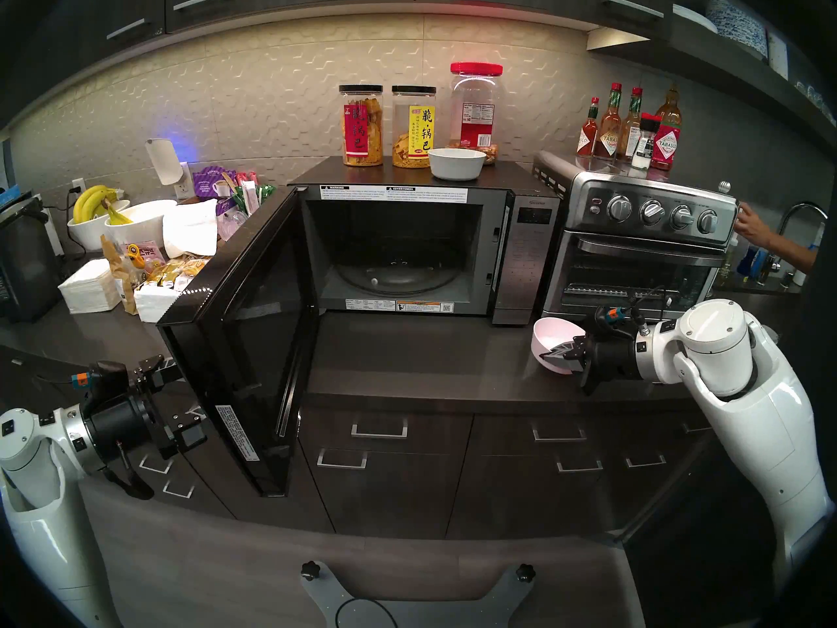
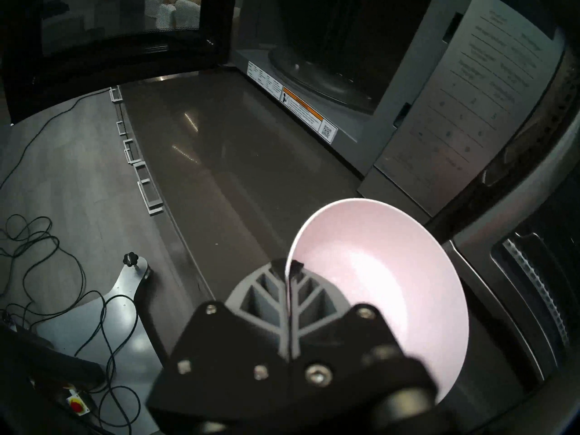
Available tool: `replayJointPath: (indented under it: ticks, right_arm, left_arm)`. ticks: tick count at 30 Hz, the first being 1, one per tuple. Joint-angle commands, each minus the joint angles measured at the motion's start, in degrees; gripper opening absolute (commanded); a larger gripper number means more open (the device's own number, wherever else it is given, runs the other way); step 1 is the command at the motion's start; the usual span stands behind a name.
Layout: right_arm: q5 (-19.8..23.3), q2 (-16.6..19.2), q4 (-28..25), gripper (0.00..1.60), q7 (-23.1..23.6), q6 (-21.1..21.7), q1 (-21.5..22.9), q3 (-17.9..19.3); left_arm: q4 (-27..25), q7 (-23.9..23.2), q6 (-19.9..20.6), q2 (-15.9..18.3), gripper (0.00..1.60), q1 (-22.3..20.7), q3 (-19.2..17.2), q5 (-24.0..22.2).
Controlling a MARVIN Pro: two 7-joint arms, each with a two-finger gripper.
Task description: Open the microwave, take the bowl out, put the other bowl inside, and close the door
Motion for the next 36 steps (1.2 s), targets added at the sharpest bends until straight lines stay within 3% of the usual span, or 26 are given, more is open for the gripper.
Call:
replayJointPath:
  ticks: [1, 16, 36]
  right_arm:
    - [-0.78, -1.38, -1.47, 0.00, 0.09, -0.43, 5.64, -2.99]
    - [-5.85, -9.31, 1.48, 0.00, -1.31, 2.88, 15.01, -9.93]
    - [-8.68, -11.76, 1.99, 0.00, 1.12, 6.07, 21.45, -15.63]
  left_arm:
    - [-0.84, -0.57, -0.10, 0.13, 1.60, 0.05, 0.08, -0.40]
    - [-0.82, -0.55, -0.10, 0.12, 1.60, 0.03, 0.08, -0.37]
    - [-0.84, -0.58, -0.10, 0.13, 1.60, 0.05, 0.07, -0.39]
